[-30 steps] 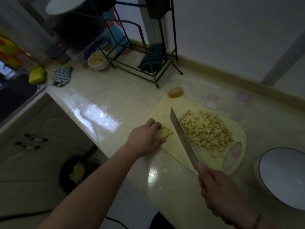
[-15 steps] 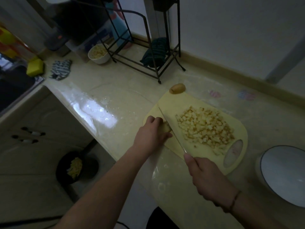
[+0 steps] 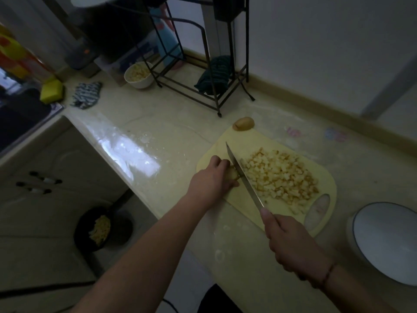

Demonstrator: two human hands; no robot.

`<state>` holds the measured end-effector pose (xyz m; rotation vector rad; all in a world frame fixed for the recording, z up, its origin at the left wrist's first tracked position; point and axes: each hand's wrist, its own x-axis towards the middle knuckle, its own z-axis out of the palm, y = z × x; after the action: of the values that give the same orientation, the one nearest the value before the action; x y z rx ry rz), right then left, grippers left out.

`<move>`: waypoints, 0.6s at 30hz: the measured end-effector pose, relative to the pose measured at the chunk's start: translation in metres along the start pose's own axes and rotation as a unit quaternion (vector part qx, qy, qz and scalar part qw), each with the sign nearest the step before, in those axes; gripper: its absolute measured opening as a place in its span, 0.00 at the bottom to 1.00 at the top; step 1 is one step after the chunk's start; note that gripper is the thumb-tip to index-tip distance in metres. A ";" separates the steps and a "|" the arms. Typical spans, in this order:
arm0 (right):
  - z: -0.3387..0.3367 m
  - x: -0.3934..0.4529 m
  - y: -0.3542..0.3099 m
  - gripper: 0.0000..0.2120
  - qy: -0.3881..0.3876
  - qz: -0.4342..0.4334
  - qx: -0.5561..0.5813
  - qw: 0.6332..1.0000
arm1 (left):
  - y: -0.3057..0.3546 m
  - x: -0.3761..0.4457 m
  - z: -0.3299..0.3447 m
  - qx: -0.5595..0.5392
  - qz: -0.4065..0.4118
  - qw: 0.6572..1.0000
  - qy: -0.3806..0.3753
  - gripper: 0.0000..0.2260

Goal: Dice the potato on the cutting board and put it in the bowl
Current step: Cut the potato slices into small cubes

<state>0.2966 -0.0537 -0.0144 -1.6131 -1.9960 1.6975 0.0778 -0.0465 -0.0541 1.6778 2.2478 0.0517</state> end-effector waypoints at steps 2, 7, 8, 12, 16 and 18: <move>-0.001 -0.001 0.000 0.28 0.012 -0.010 -0.003 1.000 | -0.002 -0.004 0.000 0.041 0.015 0.999 0.015 0.27; 0.000 -0.003 -0.008 0.26 0.018 -0.034 -0.003 0.999 | -0.022 -0.005 0.003 0.064 0.200 0.967 0.142 0.21; 0.000 -0.003 -0.009 0.27 0.017 -0.035 -0.006 0.999 | -0.025 -0.004 0.005 0.050 0.232 0.960 0.146 0.19; 0.005 -0.003 -0.011 0.26 0.027 -0.045 -0.024 0.998 | -0.029 0.001 0.011 0.010 0.275 0.949 0.154 0.13; 0.009 -0.002 -0.010 0.25 0.050 -0.062 -0.034 0.996 | -0.025 0.002 0.016 -0.028 0.268 0.950 0.159 0.14; 0.011 -0.003 -0.011 0.25 0.054 -0.065 -0.031 0.996 | -0.024 0.003 0.017 -0.052 0.261 0.950 0.165 0.13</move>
<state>0.2842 -0.0615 -0.0086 -1.5197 -2.0703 1.4855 0.0596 -0.0536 -0.0768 2.2919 1.8909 0.6058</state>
